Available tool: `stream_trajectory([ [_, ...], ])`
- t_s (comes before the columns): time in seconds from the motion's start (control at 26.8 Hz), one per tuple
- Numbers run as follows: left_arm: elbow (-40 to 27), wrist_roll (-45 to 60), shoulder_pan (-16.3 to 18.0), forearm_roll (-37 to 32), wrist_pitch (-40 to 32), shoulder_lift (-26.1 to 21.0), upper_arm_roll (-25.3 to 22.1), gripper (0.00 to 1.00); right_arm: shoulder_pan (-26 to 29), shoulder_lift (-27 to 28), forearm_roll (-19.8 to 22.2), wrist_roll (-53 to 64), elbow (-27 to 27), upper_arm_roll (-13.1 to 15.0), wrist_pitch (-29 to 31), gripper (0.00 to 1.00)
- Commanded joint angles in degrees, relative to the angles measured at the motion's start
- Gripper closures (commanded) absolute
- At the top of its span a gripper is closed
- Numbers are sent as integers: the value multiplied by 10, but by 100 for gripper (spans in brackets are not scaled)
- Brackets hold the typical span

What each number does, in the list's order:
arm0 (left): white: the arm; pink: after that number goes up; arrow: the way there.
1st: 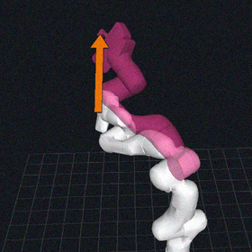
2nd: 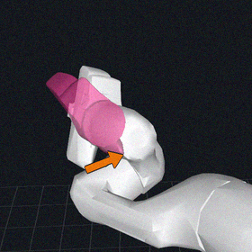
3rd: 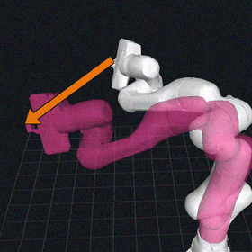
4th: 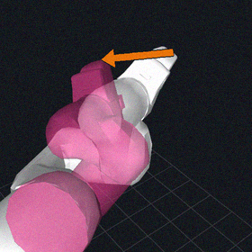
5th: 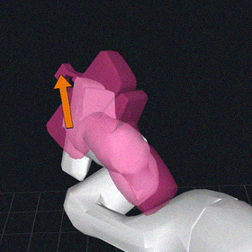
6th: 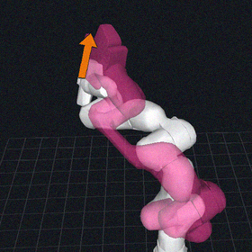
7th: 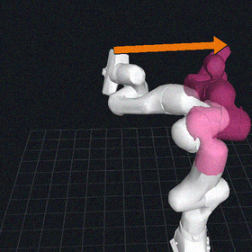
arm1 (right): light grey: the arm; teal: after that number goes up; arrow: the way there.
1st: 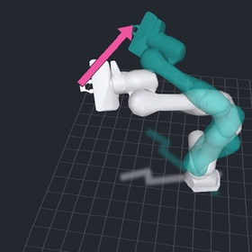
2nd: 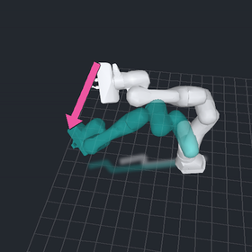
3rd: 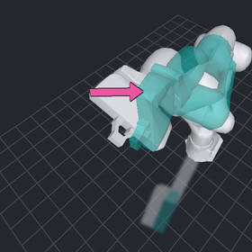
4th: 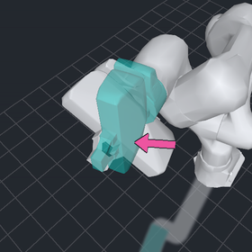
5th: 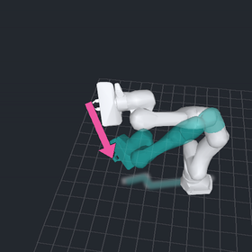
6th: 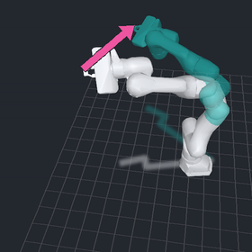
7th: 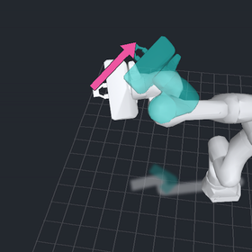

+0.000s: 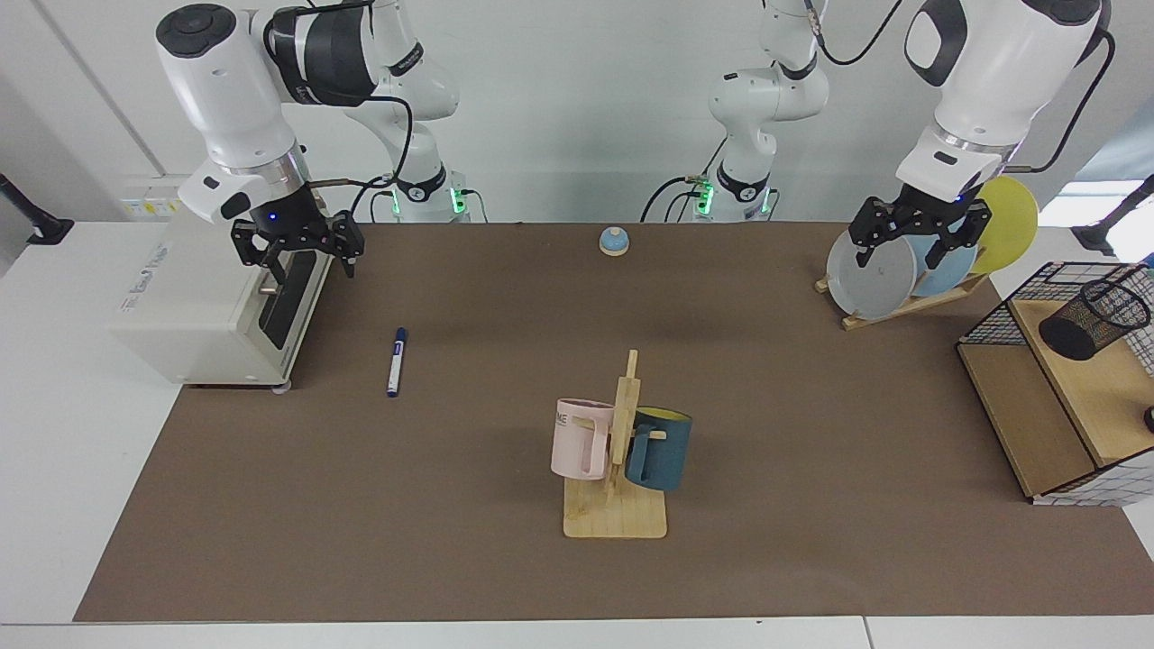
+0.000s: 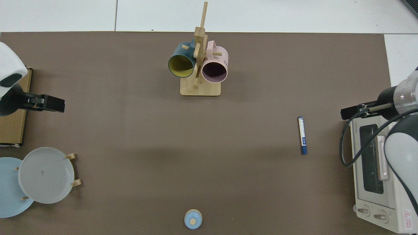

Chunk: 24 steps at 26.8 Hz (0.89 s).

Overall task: Put markers into pen holder
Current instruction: 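Reach the right gripper toward the blue marker while the left gripper advances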

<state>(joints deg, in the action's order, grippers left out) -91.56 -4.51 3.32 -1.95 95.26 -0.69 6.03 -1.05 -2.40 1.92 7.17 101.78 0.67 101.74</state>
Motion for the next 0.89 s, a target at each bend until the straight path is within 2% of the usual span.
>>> stream_trajectory([
  [0.0, -13, 17, -10, 17, -10, 14, -4, 0, 4, -7, -6, 7, 6, -2, 12, 0],
  [0.6, -21, 35, -18, 18, -13, 13, -8, 0, 6, -11, -10, -9, 5, -2, 14, 0],
  [0.67, -28, 30, -18, 18, -10, 14, -8, 0, 10, -10, -10, -11, 6, -2, 30, 0],
  [0.86, -44, 30, -18, 18, -12, 14, -8, 0, 13, 8, -10, -19, 15, -1, 115, 0],
])
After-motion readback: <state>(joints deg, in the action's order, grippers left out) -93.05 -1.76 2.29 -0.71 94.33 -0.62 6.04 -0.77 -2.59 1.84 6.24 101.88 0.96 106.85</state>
